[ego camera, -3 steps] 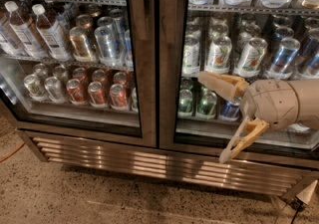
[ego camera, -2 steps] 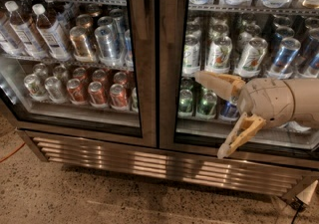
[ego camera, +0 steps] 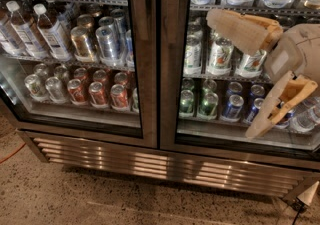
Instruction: Open right fridge door
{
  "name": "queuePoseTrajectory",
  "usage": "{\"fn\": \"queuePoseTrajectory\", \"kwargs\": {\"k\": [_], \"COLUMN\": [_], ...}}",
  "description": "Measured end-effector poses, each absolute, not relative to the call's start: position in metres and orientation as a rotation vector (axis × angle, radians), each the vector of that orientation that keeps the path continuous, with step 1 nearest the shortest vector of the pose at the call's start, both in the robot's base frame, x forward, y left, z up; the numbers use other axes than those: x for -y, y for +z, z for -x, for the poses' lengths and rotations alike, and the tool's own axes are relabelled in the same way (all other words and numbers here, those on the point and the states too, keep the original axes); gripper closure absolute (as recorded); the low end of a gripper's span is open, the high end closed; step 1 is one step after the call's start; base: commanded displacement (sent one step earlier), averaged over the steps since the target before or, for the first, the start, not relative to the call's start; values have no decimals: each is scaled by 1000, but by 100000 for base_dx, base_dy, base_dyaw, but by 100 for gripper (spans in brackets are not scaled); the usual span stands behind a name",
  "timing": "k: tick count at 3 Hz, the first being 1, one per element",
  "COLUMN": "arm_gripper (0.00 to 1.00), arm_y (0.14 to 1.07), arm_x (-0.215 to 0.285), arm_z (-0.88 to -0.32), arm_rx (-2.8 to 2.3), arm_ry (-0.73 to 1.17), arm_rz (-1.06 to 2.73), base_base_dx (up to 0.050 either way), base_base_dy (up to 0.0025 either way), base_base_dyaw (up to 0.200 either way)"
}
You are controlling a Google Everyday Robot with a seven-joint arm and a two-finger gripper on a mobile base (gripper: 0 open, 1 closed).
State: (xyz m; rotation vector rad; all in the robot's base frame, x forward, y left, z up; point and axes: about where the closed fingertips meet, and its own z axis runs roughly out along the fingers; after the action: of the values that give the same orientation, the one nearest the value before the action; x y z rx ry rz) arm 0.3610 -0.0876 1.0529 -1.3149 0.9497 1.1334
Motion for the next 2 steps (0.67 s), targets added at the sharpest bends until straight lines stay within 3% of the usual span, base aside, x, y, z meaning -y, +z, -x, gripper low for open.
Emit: {"fn": "queuePoseTrajectory", "kwargs": {"k": [2], "arm_gripper": [0], "arm_y": [1040], "arm_x": [88], "arm_z": [-369], "arm_rx": [-986], "arm_ry": [1164], "arm_rz": [1289], "base_base_dx": [0], "base_base_dy": [0], "base_base_dyaw": [0]}}
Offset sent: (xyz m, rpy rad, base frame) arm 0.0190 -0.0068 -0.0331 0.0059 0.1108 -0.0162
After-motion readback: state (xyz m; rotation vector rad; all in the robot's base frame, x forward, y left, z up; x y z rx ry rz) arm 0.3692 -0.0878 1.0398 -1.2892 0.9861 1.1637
